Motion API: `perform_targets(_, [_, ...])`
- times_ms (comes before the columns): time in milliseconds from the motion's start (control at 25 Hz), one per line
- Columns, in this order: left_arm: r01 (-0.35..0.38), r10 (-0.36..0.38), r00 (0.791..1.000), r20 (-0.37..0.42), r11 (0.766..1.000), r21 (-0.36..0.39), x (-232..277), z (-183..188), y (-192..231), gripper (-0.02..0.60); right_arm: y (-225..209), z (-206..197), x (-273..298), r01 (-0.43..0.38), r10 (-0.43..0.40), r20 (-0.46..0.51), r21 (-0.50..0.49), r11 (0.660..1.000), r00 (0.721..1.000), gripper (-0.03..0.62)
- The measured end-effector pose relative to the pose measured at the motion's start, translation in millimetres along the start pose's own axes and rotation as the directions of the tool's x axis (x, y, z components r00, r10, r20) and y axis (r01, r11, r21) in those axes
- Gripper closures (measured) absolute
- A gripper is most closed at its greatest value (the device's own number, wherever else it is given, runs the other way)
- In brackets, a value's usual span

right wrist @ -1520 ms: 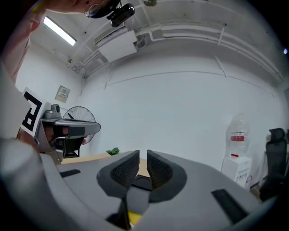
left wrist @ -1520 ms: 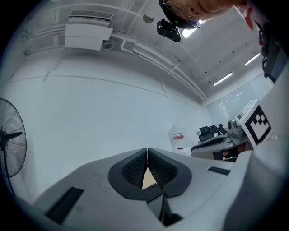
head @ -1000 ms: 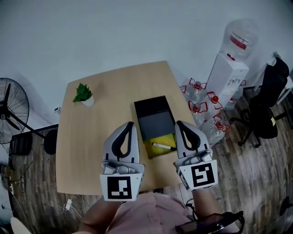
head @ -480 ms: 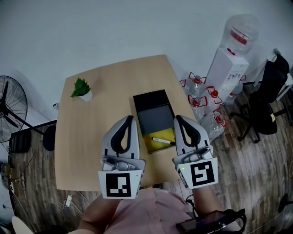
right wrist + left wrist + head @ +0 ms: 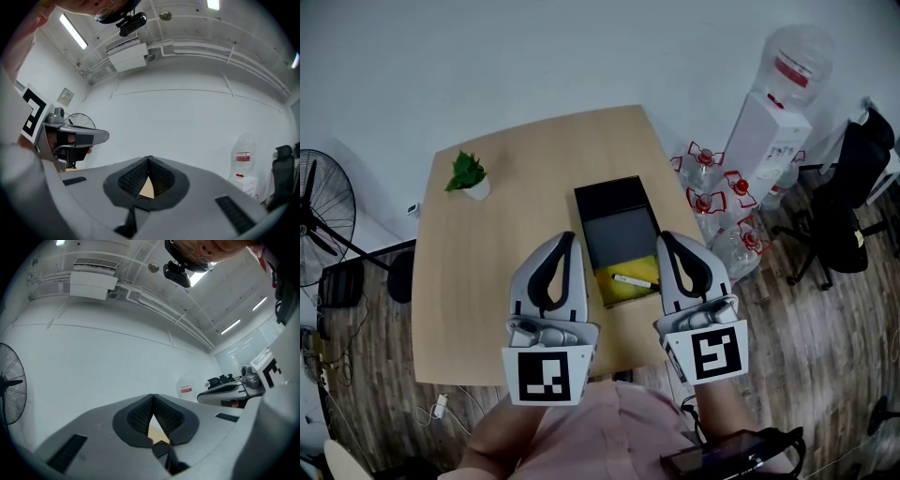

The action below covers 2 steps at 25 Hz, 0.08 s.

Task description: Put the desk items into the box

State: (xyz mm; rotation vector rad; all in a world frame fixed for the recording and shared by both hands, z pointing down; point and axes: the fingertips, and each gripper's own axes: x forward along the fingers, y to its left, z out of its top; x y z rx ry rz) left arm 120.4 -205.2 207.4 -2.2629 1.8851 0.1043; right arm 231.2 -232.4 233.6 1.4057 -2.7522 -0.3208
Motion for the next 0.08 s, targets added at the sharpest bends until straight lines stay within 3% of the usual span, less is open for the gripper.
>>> perform_targets(80, [0.0, 0.0, 1.0, 0.001, 1.0, -0.002, -0.4, -0.4, -0.1, 0.572, 0.5, -0.4, -0.2, 0.0, 0.0, 0.001, 0.0, 1.0, 1.0, 0.591])
